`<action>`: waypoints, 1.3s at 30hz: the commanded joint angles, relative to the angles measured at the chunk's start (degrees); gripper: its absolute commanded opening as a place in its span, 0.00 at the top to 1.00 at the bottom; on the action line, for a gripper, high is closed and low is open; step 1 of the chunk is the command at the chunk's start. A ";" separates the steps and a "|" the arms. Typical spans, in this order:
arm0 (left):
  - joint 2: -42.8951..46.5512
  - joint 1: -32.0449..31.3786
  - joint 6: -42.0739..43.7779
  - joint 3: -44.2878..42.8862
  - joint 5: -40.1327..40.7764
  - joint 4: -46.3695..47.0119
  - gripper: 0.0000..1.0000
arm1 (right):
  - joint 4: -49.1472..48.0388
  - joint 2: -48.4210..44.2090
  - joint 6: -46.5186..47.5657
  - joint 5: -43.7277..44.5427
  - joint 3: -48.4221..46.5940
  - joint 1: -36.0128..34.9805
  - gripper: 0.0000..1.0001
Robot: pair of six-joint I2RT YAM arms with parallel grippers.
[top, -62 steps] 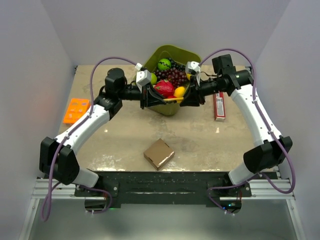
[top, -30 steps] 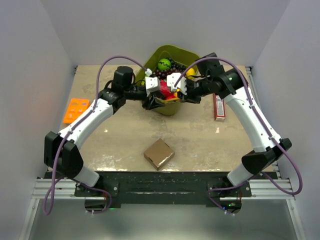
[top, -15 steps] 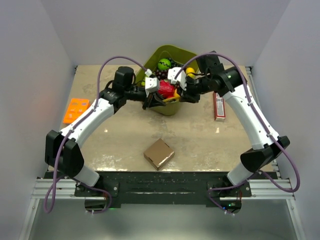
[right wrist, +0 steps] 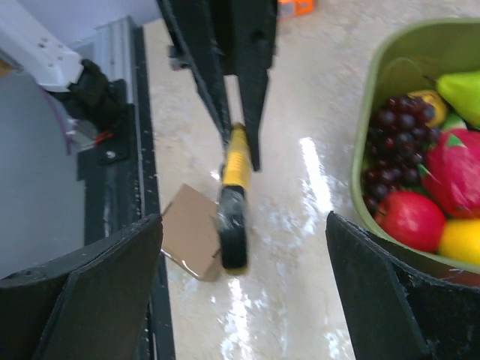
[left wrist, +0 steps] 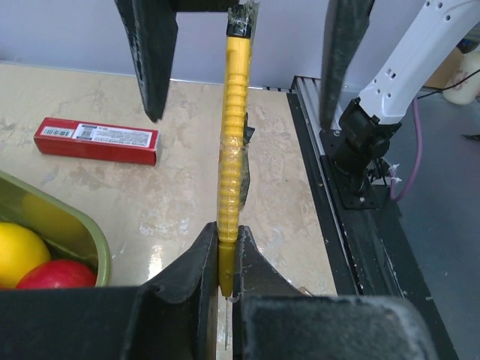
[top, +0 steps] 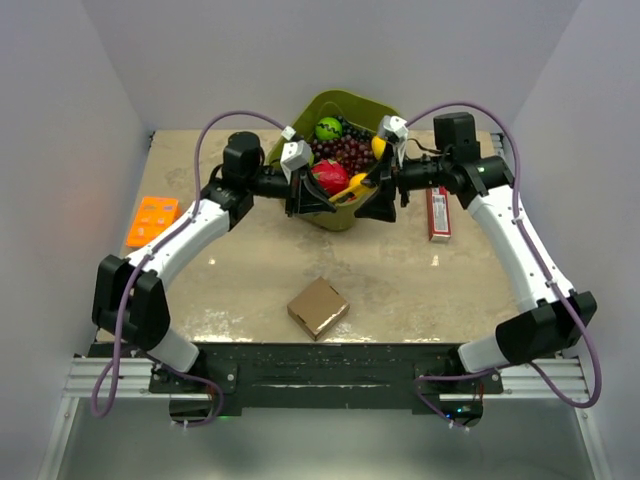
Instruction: Unpack the express box
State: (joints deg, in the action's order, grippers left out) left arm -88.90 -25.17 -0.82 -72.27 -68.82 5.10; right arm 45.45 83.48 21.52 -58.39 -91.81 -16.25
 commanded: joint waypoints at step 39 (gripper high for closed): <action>-3.38 -0.06 -10.34 0.02 -3.87 11.60 1.00 | -7.92 4.06 -4.38 -2.70 -0.91 -5.28 0.99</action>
State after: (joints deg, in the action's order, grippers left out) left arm -91.96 -25.19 -10.92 -72.27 -72.58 14.48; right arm 36.77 87.37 16.34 -60.88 -91.72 -21.10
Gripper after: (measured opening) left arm 0.093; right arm 0.178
